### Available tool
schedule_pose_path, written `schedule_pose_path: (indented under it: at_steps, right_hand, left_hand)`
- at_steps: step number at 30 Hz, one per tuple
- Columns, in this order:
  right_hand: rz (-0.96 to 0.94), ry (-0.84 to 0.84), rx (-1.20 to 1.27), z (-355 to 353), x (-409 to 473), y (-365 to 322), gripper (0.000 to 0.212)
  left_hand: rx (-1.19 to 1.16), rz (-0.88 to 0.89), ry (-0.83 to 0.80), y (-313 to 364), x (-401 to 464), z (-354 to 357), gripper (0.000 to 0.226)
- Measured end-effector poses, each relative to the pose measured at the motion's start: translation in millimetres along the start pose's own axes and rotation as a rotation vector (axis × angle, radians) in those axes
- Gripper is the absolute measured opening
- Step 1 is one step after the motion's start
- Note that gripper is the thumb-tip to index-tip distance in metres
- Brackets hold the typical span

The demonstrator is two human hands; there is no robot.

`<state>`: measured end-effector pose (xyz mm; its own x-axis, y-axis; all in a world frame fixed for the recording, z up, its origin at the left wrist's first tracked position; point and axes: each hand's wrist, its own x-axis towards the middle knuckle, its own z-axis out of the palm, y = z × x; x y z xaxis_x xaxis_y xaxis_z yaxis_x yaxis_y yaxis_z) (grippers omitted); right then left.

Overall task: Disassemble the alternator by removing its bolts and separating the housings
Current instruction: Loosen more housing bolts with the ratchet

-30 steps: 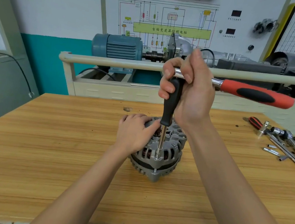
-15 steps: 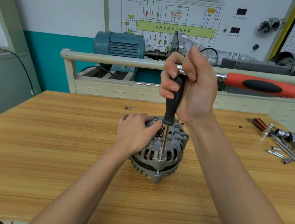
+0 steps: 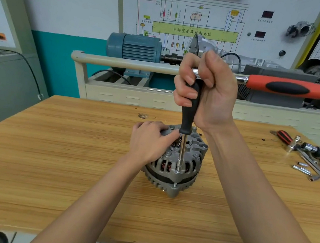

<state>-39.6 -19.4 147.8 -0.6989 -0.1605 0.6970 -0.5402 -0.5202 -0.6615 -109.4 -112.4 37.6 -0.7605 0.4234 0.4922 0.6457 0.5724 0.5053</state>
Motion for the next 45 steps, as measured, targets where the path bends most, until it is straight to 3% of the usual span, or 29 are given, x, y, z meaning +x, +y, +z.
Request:
schedule_pose_path:
  at_steps: [11,28,33,38,45]
  right_hand:
    - [-0.030,-0.144,0.056,-1,0,4,0.035]
    - [-0.034,-0.189,0.138,1,1,3,0.038]
    - [-0.006,0.025,0.301,0,3,0,0.039]
    - [-0.040,0.047,0.195,-10,7,12,0.040]
    - [-0.075,0.043,0.071,-5,7,15,0.058]
  left_hand:
    - [-0.018,-0.031,0.000,1,-1,-3,0.077]
    - [-0.064,0.006,0.008,-2,-1,-7,0.038]
    - [-0.197,-0.008,-0.082,-6,10,-6,0.038]
    - [-0.223,-0.012,-0.127,-15,16,2,0.035]
    - [-0.206,-0.008,-0.128,-16,17,5,0.046]
